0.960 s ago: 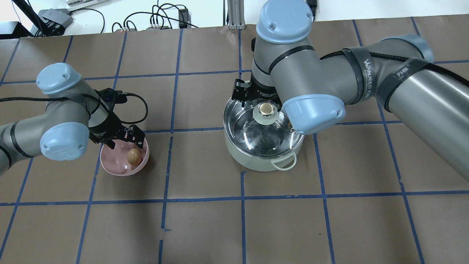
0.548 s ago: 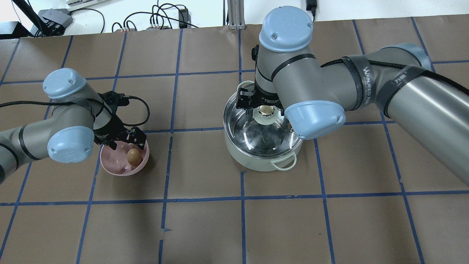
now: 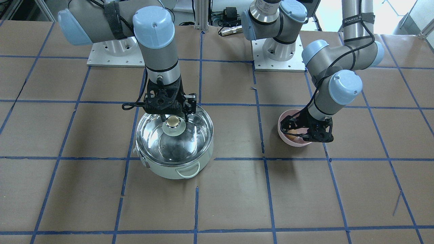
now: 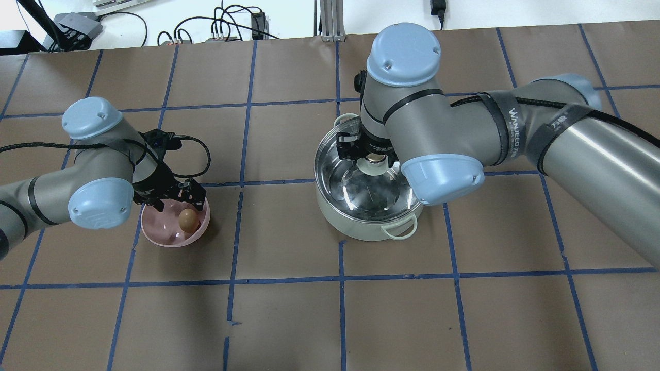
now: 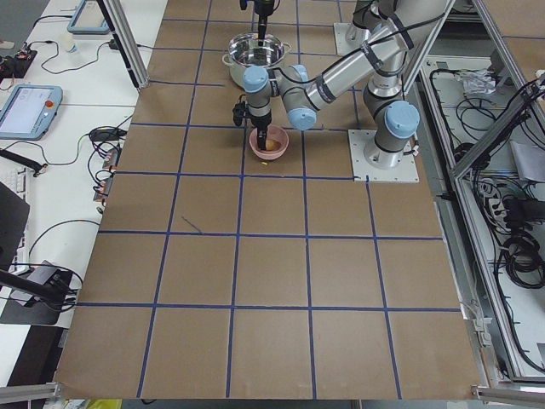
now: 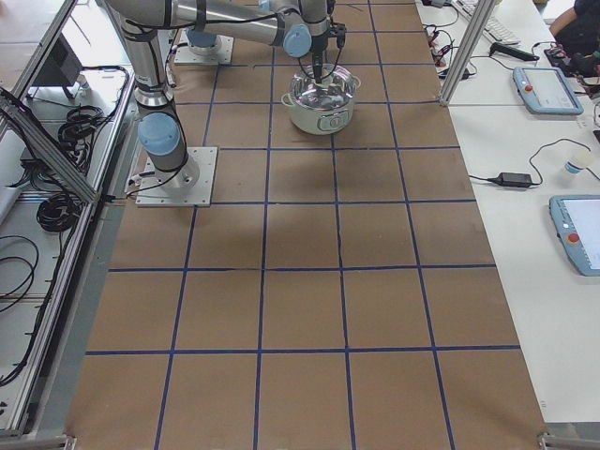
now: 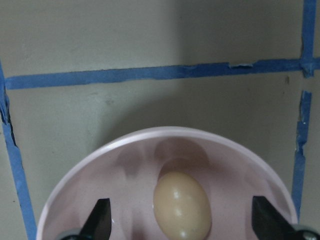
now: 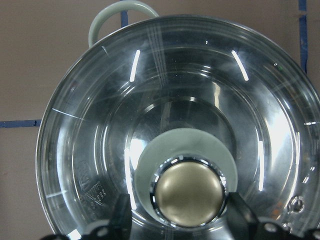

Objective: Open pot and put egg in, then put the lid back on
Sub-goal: 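Grasp the lid knob with the right gripper and lift the lid off the pot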

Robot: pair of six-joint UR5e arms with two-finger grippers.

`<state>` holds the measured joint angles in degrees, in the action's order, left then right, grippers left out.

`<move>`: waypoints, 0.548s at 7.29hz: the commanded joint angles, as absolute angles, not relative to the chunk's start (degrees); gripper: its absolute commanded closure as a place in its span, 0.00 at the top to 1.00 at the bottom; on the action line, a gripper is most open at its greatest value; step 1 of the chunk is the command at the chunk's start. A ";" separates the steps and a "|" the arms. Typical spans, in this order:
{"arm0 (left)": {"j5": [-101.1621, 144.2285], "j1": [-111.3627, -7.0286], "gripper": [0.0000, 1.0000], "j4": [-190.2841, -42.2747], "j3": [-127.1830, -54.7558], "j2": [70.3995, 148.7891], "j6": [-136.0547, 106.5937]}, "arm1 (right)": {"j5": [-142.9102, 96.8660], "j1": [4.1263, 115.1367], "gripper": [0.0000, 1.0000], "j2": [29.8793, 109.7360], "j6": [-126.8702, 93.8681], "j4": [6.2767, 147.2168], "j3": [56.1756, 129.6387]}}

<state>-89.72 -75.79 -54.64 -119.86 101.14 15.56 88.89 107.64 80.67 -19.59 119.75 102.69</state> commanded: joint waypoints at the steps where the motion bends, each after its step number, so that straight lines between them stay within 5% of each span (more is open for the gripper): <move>1: -92.11 -75.85 1.00 -54.75 -119.97 101.16 14.32 | 88.94 107.23 0.32 80.68 -17.94 119.97 102.57; 4: -91.93 -75.76 1.00 -55.02 -121.46 101.34 15.72 | 90.86 103.99 0.26 81.47 -17.06 117.79 98.37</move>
<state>-91.85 -75.83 -55.00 -120.84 101.31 14.79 89.50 105.75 81.06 -17.53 119.18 100.72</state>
